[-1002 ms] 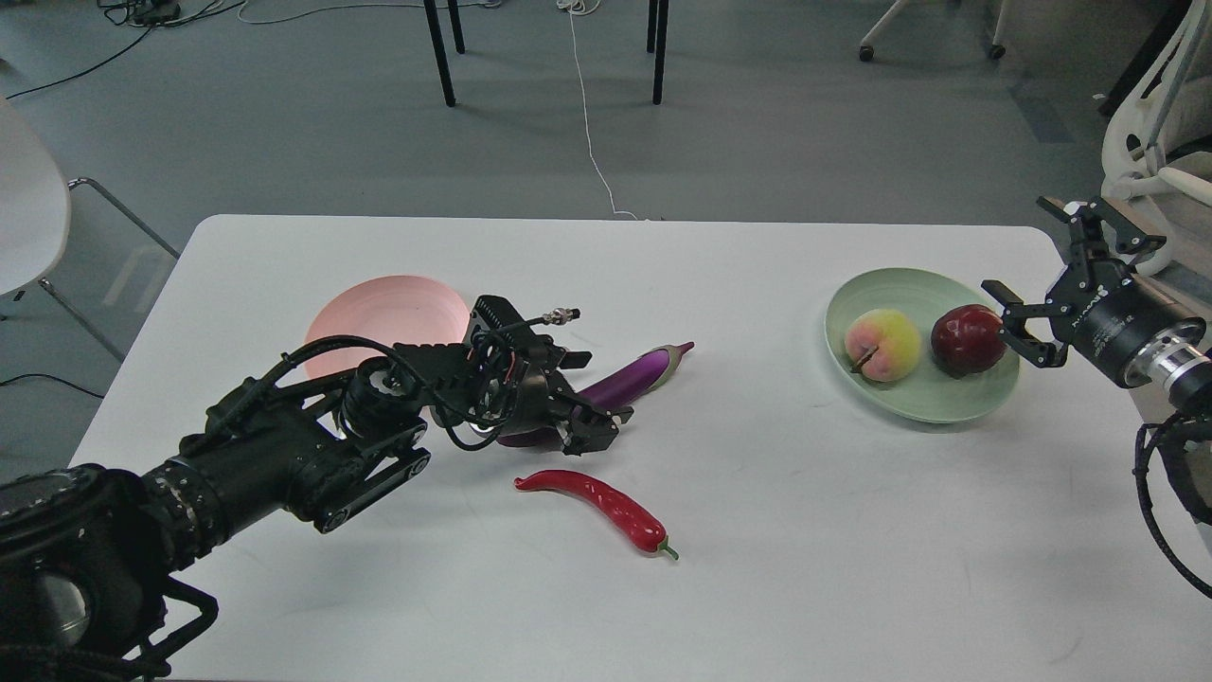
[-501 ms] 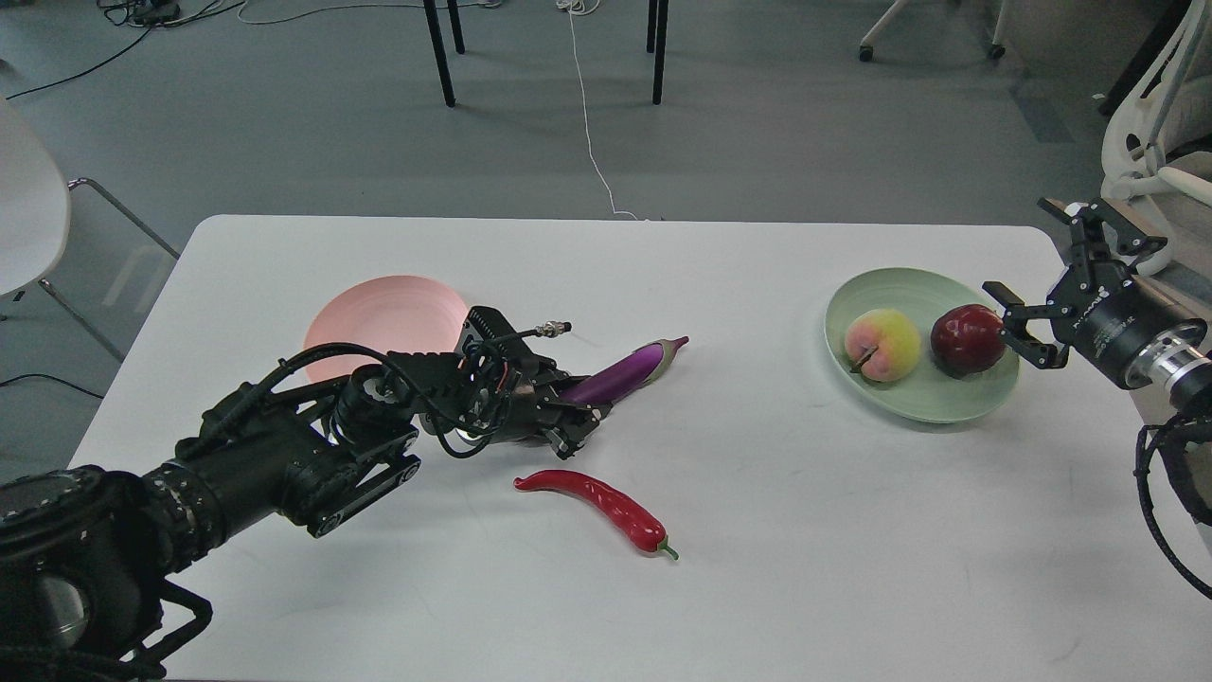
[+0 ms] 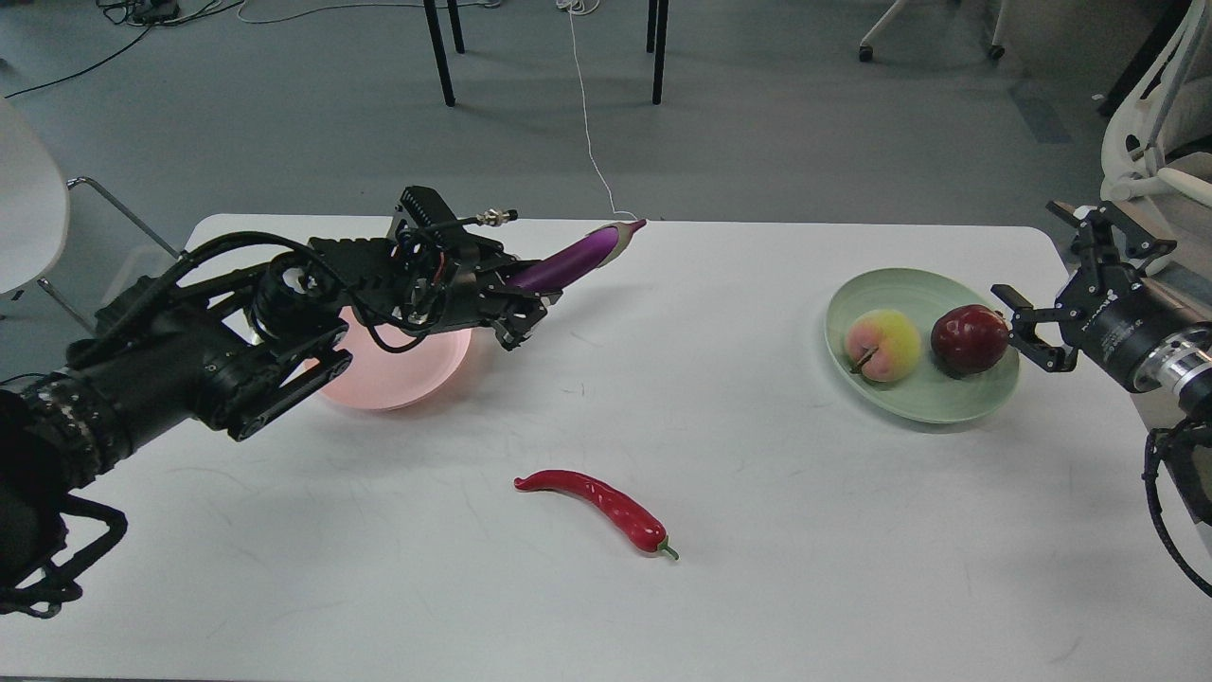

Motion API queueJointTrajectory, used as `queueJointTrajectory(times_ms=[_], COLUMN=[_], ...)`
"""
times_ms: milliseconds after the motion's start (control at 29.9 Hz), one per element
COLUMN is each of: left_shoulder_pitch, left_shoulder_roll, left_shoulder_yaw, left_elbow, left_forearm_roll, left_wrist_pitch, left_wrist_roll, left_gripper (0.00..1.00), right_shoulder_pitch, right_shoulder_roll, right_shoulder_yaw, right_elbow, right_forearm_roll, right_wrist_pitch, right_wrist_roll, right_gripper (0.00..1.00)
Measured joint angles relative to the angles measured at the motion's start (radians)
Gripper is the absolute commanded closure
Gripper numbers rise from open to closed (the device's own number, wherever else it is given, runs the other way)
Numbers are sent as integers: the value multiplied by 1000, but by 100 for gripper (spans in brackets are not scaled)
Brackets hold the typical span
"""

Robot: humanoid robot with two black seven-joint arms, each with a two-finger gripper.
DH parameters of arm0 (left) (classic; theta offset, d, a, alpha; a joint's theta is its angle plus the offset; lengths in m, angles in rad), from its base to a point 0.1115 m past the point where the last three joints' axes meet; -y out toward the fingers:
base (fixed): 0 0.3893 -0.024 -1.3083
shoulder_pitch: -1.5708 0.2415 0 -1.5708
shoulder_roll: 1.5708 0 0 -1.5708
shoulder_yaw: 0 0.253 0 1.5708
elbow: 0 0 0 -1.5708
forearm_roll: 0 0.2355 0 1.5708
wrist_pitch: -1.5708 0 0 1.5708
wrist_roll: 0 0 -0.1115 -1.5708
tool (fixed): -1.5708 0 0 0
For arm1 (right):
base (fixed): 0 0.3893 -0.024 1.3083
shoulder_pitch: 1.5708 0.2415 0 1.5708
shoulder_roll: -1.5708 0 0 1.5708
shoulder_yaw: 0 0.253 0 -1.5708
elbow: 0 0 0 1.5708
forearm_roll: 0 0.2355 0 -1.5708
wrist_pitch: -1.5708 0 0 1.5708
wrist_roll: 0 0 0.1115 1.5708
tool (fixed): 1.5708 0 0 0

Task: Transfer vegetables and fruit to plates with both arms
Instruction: 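Lift the eggplant and lower it onto the pink plate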

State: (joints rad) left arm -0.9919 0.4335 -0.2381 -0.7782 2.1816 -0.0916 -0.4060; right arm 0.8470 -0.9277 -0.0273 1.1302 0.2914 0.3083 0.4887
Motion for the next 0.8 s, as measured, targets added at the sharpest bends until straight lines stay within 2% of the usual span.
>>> queueJointTrajectory(times_ms=[167,301,501,801], left_shoulder_pitch=[61,116,182,190], left_shoulder_roll=[167,229,235,190], left_shoulder_yaw=[0,-13,-38,-47], left_elbow=[0,-2,-1,4], left_forearm_roll=[0,0,0,0], left_wrist_pitch=[-2,0,9,10], left_wrist_roll=[1,0,3,6], left_gripper=[89,87,84,77], right_shoulder_pitch=[0,-2,-6,-12], right_shoulder_roll=[5,11,15,15], right_shoulder_yaw=[0,0,5,6], right_elbow=[1,1,-1,-2], right_forearm_roll=[0,0,-1,-1], right_wrist_pitch=[-4,-5,-5,-5], right_wrist_roll=[0,0,0,0], right_gripper=[2,2,2,2])
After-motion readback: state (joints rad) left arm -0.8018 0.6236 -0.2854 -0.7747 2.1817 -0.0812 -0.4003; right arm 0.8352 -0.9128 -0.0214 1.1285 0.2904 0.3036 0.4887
